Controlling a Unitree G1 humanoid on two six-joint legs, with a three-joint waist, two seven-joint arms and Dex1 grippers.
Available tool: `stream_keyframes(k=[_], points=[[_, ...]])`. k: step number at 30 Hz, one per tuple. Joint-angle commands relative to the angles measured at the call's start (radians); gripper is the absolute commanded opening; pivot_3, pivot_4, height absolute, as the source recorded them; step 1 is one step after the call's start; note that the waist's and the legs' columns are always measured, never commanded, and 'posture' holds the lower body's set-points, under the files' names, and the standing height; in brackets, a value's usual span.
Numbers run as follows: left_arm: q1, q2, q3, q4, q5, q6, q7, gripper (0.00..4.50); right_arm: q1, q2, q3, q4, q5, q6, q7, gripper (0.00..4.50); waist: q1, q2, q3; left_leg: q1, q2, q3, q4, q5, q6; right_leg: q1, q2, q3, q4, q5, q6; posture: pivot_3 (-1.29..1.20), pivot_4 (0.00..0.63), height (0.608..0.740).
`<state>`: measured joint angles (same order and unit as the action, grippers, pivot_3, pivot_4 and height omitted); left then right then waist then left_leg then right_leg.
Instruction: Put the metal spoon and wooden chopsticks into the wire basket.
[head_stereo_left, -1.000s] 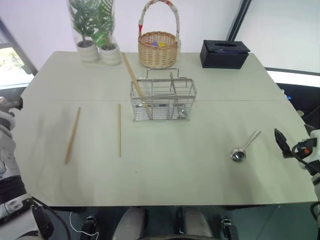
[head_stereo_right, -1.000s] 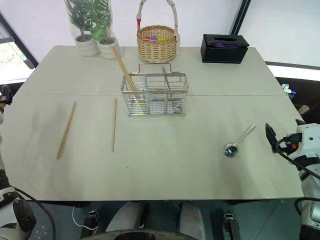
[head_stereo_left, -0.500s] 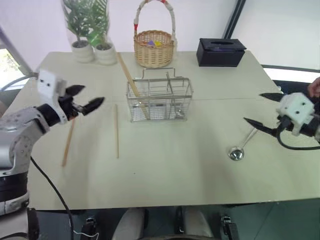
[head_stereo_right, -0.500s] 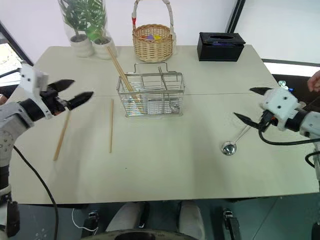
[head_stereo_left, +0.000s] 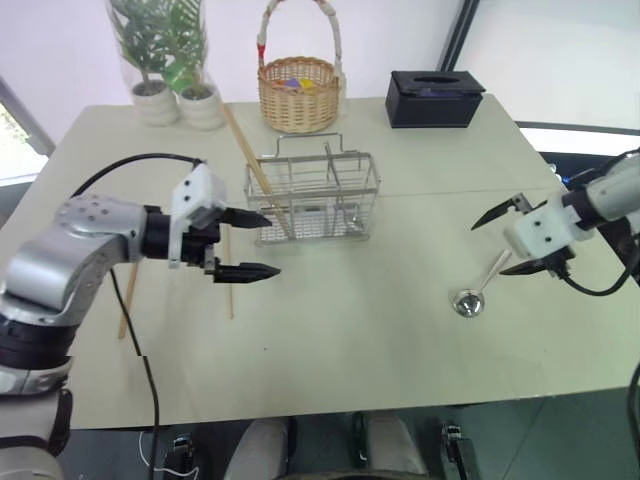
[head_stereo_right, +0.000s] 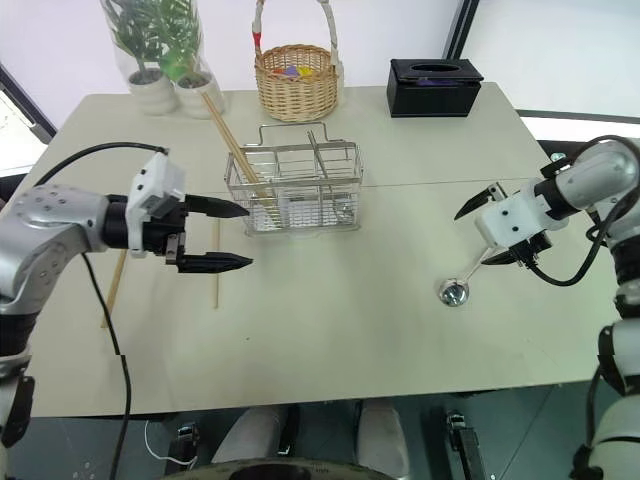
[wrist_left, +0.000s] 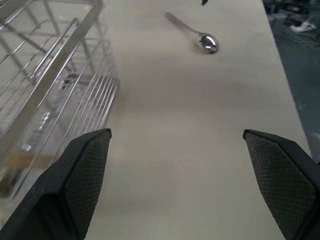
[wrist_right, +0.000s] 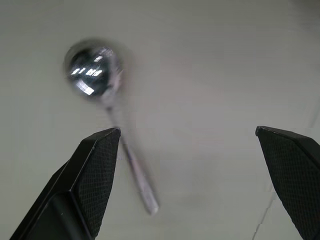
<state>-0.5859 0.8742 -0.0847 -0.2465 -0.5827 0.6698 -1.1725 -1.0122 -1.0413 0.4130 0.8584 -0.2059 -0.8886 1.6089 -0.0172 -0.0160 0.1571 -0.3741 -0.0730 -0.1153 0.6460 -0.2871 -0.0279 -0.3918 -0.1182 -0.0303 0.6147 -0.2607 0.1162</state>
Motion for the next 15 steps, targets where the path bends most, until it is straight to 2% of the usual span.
stream_keyframes(k=[1,8,15], points=[[-0.038,-0.018,-0.020,0.012,0.019,-0.003,-0.008,4.46,-0.103,0.047,0.075,0.131,-0.111,-0.169,-0.002,4.50,-0.004,0.000,0.000,0.000,0.000,0.000,0.000,0.001,-0.001,0.000,0.000,0.000,0.000,0.000,0.000,0.00,0.150,0.663],[-0.049,-0.031,-0.015,0.001,0.013,0.017,-0.006,4.46,-0.185,0.138,0.154,0.285,-0.239,-0.270,-0.086,4.50,-0.001,0.000,0.000,0.000,0.001,-0.001,0.000,0.004,-0.007,-0.002,0.001,0.000,0.004,0.000,0.000,0.00,0.150,0.663],[-0.034,-0.017,0.022,-0.049,-0.024,0.066,0.011,4.46,-0.155,0.168,0.180,0.346,-0.280,-0.296,-0.134,4.50,0.001,0.000,0.000,0.000,0.000,-0.001,0.001,0.004,-0.007,-0.001,0.001,0.001,0.005,0.000,0.000,0.00,0.150,0.663]])
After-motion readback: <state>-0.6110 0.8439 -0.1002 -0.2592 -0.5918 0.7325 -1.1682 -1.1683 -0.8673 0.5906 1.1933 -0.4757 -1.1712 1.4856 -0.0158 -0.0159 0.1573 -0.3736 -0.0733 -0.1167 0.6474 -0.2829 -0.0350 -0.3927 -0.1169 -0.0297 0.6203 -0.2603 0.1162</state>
